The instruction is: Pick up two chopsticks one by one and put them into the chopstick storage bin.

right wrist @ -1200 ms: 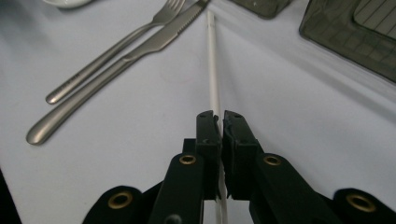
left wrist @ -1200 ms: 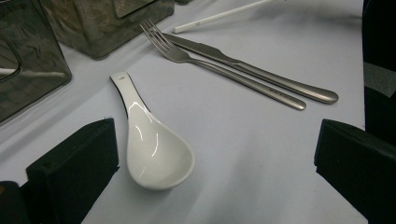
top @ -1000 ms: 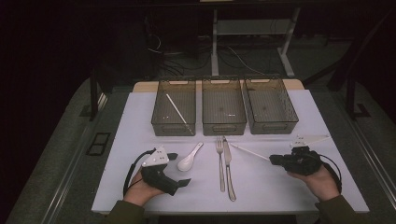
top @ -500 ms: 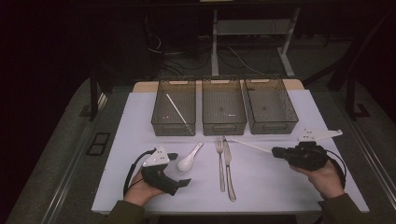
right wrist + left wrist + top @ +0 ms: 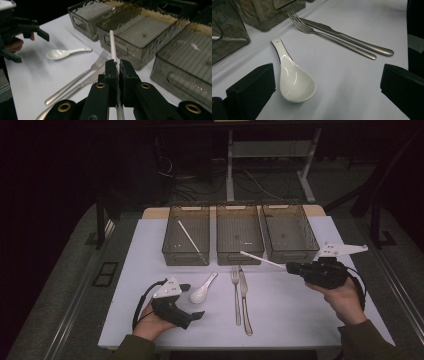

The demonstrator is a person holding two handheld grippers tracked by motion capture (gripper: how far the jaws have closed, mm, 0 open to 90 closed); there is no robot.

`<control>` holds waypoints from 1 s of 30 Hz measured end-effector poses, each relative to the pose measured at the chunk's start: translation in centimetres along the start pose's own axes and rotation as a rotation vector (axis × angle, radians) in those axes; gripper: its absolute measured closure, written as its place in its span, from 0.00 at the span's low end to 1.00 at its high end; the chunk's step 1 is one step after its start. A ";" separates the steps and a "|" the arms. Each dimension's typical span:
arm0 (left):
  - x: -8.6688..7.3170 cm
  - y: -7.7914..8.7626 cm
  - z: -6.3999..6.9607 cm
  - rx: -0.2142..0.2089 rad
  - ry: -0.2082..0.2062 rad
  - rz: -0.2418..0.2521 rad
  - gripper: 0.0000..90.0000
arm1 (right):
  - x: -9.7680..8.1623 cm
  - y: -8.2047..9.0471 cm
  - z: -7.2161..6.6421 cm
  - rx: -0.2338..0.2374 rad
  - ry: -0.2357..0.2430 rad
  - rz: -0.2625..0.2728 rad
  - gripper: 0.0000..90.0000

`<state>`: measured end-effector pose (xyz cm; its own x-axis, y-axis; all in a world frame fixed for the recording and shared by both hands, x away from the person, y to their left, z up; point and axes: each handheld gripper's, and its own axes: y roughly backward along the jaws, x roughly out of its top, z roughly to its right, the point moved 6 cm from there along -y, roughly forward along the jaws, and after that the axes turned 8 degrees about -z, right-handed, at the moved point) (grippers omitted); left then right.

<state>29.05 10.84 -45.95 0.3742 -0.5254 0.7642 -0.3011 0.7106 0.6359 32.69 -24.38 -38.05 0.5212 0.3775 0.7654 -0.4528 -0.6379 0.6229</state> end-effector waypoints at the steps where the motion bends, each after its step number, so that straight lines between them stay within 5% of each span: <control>1: 0.0 0.0 0.0 0.001 0.001 0.000 0.00 | 0.4 -0.1 -0.1 0.003 -0.001 0.005 0.95; 17: 0.0 0.1 -0.1 0.002 -0.009 0.000 0.00 | 6.8 -3.7 -1.2 0.000 0.023 0.039 0.95; 30: 0.1 0.2 0.1 -0.003 0.000 0.009 0.00 | 11.4 -9.7 -2.8 -0.011 0.061 -0.015 0.95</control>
<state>28.96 10.93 -45.75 0.3714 -0.5193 0.7697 -0.3019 0.7164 0.6290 41.05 -12.02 -34.90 0.4829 0.4273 0.7643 -0.4535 -0.6247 0.6357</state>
